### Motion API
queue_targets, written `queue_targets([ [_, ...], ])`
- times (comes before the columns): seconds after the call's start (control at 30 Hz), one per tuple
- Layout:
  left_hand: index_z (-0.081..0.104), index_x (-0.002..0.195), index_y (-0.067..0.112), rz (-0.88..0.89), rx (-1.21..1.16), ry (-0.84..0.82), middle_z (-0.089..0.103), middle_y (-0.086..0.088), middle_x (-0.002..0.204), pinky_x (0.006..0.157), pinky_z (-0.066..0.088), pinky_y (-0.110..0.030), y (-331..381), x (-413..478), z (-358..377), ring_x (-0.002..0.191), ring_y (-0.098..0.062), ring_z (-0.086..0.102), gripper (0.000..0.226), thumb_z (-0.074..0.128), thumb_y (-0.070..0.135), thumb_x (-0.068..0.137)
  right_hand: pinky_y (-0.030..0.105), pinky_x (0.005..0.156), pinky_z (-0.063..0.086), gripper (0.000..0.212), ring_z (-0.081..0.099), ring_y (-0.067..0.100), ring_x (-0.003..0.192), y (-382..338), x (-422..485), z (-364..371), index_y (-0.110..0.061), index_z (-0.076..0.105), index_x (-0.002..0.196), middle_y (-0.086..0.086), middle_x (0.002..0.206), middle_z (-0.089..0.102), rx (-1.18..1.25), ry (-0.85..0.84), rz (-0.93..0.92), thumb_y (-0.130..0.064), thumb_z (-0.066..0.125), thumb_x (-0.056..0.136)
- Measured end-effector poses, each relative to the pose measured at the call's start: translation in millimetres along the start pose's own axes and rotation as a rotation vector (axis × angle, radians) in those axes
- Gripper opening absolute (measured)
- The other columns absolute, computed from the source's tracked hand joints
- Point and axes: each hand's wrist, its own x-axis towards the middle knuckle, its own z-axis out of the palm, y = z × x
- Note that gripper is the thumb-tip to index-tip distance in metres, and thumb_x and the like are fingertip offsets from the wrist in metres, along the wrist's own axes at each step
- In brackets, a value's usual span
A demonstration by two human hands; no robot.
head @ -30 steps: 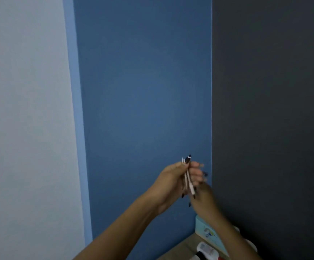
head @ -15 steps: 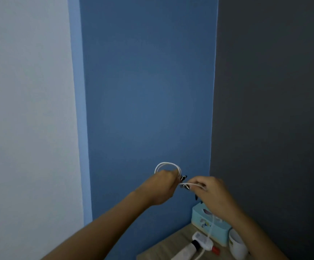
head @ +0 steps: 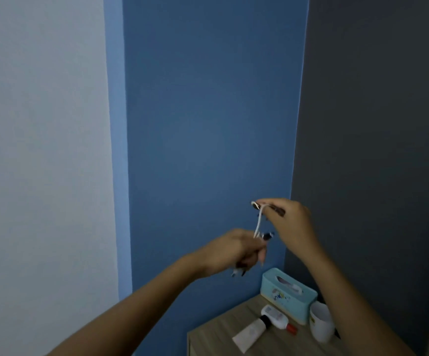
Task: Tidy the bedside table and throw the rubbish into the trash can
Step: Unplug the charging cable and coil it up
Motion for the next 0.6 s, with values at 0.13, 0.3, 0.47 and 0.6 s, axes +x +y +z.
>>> queue_targets([
  [0.13, 0.054, 0.073, 0.009, 0.182, -0.32, 0.111, 0.039, 0.002, 0.047, 0.049, 0.039, -0.021, 41, 14, -3, 0.041, -0.01, 0.038, 0.039, 0.031, 0.018, 0.102, 0.031, 0.053, 0.037, 0.03, 0.051, 0.011, 0.056, -15, 5, 28, -0.013, 0.057, 0.066, 0.005, 0.061, 0.057, 0.049, 0.009, 0.151, -0.011, 0.048, 0.096],
  [0.3, 0.059, 0.085, 0.005, 0.387, -0.259, 0.369, 0.063, -0.001, 0.062, 0.067, 0.055, -0.023, 77, 39, -35, 0.057, -0.01, 0.063, 0.034, 0.032, 0.015, 0.103, 0.045, 0.06, 0.051, 0.035, 0.058, 0.024, 0.058, -42, -11, 69, -0.026, 0.044, 0.062, 0.009, 0.065, 0.058, -0.01, -0.2, 0.156, -0.028, 0.038, 0.097],
  [0.47, 0.066, 0.088, 0.008, 0.362, 0.509, 0.523, 0.072, -0.006, 0.083, 0.076, 0.052, -0.017, 59, 37, -73, 0.077, -0.007, 0.069, 0.033, 0.038, 0.02, 0.102, 0.046, 0.057, 0.054, 0.024, 0.055, 0.022, 0.055, -63, -32, 71, -0.019, 0.059, 0.092, 0.001, 0.061, 0.052, -0.055, -0.352, -0.025, -0.033, 0.041, 0.101],
  [0.6, 0.056, 0.071, 0.025, 0.213, 0.814, 0.475, 0.071, -0.002, 0.075, 0.065, 0.041, -0.007, 33, 14, -89, 0.066, 0.005, 0.06, 0.036, 0.037, 0.018, 0.101, 0.036, 0.054, 0.045, 0.026, 0.047, 0.012, 0.049, -70, -26, 38, -0.019, 0.066, 0.088, -0.003, 0.058, 0.052, -0.152, -0.41, -0.09, -0.034, 0.048, 0.099],
])
